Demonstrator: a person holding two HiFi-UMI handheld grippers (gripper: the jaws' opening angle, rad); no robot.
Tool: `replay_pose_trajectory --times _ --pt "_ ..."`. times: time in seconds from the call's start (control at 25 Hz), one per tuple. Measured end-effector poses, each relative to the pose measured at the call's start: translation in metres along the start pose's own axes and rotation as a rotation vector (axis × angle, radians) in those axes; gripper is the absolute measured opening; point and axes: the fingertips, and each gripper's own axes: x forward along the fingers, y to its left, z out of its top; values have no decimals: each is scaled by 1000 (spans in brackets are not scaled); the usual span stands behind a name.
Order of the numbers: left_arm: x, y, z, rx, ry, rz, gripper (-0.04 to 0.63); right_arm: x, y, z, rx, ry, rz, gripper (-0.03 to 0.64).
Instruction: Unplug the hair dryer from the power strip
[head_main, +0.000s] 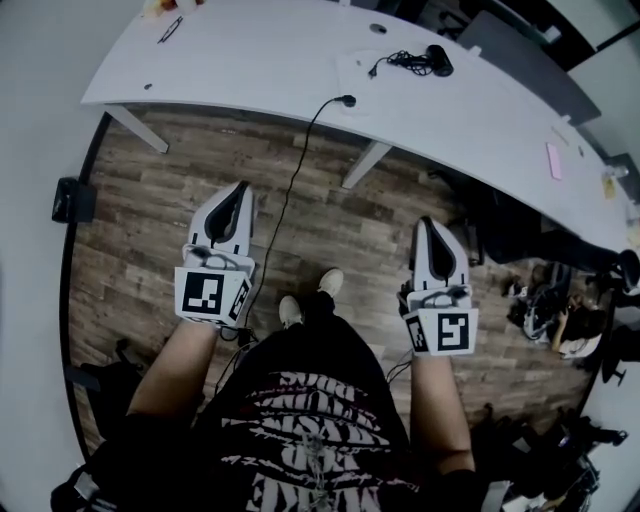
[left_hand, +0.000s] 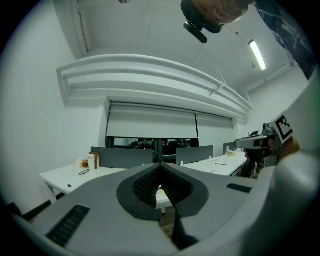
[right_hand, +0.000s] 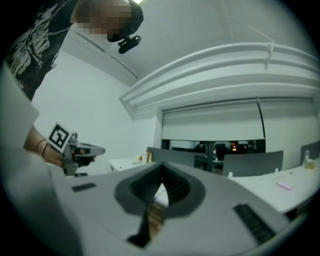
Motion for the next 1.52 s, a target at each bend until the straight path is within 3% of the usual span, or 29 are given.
replay_pose_trajectory --times 0.44,1.52 --pt "44 -1 -7 -17 16 23 23 22 -38 -23 12 38 1 28" --pt "129 -21 35 13 -48 104 23 85 -99 1 31 -55 151 28"
